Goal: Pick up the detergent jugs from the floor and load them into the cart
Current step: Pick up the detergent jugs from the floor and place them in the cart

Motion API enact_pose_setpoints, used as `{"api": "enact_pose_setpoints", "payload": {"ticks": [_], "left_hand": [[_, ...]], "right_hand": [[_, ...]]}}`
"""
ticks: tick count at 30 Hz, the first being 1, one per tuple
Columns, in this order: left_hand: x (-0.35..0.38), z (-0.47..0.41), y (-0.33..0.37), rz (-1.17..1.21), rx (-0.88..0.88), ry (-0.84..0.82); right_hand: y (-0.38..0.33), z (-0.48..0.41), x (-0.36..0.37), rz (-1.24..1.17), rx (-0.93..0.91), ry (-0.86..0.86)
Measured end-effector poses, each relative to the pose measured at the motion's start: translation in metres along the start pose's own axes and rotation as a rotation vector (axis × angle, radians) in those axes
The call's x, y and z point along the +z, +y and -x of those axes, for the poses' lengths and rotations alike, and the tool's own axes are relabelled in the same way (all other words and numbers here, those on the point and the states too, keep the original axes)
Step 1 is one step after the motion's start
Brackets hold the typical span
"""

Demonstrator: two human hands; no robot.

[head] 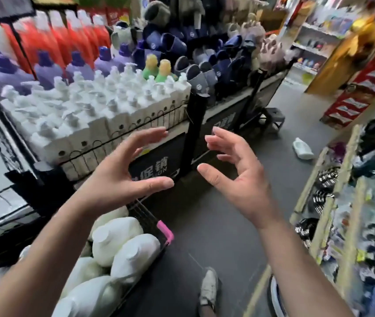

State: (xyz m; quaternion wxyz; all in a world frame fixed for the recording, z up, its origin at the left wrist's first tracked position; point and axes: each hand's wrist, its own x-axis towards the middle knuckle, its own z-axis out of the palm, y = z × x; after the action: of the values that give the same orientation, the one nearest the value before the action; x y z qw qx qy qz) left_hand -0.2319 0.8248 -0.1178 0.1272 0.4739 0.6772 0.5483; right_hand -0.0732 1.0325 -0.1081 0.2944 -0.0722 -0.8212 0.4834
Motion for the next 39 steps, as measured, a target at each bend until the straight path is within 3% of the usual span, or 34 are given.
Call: {"api": "enact_pose_setpoints", "payload": {"ticks": [9, 15, 22, 28, 39], "left_hand": [[0.206, -0.243, -0.004, 0.103, 0.145, -0.306], [0.310, -0.391, 0.005, 0.155, 0.181, -0.373], [0.392, -0.509, -0.023, 0.186, 0.161, -0.480], [0.455, -0.630, -0.093, 0.190, 0.165, -0.568], [0.555, -0.958, -0.197, 0.362, 0.121, -0.624]], "right_hand": [[0.138, -0.047, -0.221, 0.095, 0.094, 0.350], [0.202, -0.108, -0.363, 0.163, 0.107, 0.424], [0.280, -0.146, -0.448, 0.169, 0.199, 0.499], [0.380, -0.187, -0.495, 0.202, 0.347, 0.497], [0.536, -0.420, -0.647, 0.336, 0.502, 0.556]]}}
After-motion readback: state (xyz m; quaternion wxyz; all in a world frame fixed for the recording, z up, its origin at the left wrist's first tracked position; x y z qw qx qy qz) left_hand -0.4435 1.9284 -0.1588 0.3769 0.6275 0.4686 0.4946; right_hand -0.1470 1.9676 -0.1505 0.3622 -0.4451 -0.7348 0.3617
